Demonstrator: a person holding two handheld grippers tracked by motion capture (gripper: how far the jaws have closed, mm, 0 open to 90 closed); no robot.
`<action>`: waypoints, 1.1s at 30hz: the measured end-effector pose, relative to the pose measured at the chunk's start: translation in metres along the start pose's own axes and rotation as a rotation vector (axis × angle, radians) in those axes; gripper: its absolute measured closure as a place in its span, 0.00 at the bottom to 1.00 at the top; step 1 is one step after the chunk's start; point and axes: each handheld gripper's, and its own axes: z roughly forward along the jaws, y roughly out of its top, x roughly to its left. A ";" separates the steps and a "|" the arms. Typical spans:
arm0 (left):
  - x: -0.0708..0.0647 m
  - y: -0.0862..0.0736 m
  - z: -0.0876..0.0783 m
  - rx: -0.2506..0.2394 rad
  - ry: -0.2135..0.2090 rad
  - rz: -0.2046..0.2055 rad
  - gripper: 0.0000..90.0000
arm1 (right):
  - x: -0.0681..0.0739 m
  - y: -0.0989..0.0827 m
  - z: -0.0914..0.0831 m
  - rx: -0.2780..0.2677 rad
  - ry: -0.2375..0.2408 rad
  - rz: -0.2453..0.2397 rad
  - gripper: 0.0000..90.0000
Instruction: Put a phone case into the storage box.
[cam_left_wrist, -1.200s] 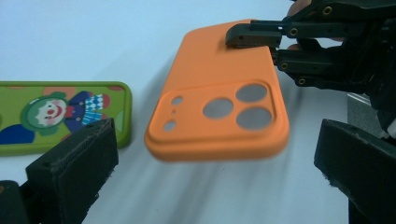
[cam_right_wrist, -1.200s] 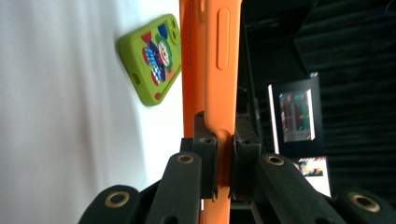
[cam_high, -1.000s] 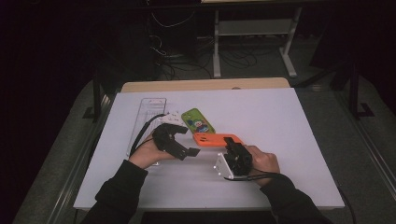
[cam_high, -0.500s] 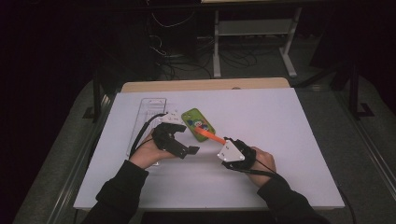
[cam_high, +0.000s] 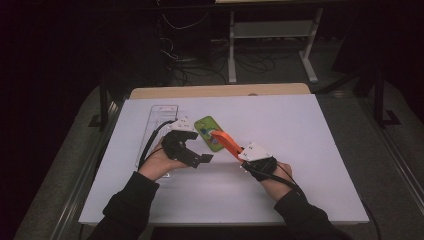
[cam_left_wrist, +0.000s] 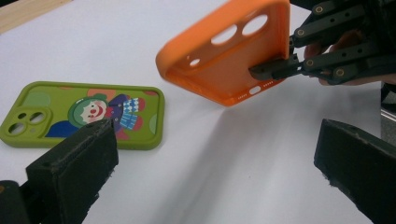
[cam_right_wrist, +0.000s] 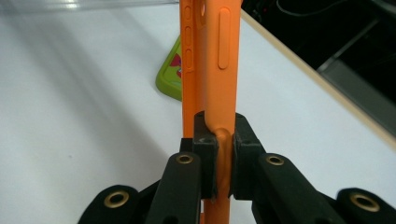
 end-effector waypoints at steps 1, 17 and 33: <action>0.000 0.000 0.001 -0.005 0.000 -0.006 0.00 | -0.002 0.000 0.000 0.003 0.011 0.025 0.91; 0.001 0.002 0.004 -0.056 0.010 -0.072 0.00 | -0.023 -0.004 -0.005 -0.046 0.161 0.345 0.91; -0.009 0.011 0.023 -0.132 -0.035 -0.110 0.00 | -0.012 0.002 -0.007 -0.078 0.163 0.342 0.91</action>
